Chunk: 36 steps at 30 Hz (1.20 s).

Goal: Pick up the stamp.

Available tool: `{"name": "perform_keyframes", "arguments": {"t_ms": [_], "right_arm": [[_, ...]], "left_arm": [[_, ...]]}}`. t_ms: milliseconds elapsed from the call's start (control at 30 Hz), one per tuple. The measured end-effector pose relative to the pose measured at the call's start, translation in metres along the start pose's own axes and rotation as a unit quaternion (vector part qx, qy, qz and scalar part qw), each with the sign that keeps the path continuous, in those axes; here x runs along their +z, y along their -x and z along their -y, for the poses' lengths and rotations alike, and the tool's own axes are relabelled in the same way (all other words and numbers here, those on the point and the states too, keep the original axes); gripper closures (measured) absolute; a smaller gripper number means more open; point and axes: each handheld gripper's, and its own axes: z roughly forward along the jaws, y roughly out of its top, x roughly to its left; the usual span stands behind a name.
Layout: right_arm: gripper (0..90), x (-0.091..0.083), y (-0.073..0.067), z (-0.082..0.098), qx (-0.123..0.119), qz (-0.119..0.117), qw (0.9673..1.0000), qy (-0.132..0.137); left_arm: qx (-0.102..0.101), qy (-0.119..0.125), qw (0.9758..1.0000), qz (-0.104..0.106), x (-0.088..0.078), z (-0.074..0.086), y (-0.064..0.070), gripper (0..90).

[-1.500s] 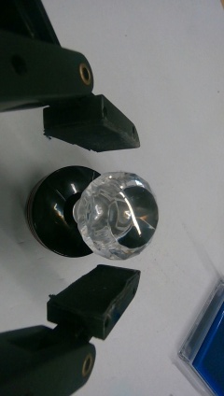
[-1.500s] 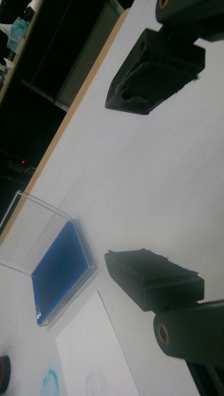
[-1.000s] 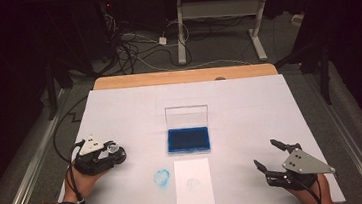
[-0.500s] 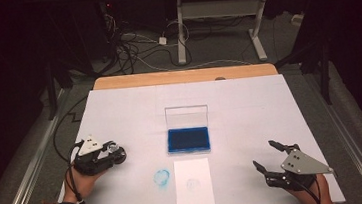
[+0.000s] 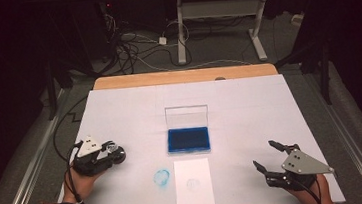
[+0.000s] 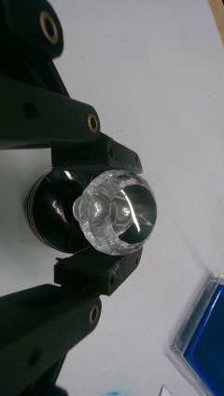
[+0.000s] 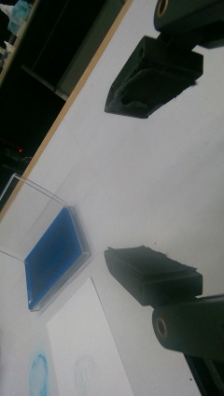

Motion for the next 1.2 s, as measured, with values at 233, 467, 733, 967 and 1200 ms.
{"name": "perform_keyframes", "arguments": {"t_ms": [233,467,733,967,1200], "right_arm": [[24.3,0.0,0.001,-0.001,0.001,0.003,1.0,0.004],[24.4,0.003,0.002,-0.001,0.003,0.002,1.0,0.003],[24.2,0.005,0.002,-0.002,0.002,0.0,1.0,0.007],[23.0,0.005,0.002,-0.003,0.001,-0.002,1.0,0.008],[23.1,0.006,0.001,-0.003,0.002,-0.012,0.9999,0.002]], "left_arm": [[0.006,0.006,1.0,-0.001,-0.001,0.0,0.002,53.7],[0.006,0.012,0.9999,-0.008,-0.003,0.0,0.003,53.7],[0.008,0.022,0.9996,-0.016,-0.007,0.0,0.005,53.8],[0.01,0.035,0.9991,-0.023,-0.01,-0.002,0.009,53.8],[0.018,0.031,0.999,-0.025,-0.012,-0.004,0.012,54.0]]}}
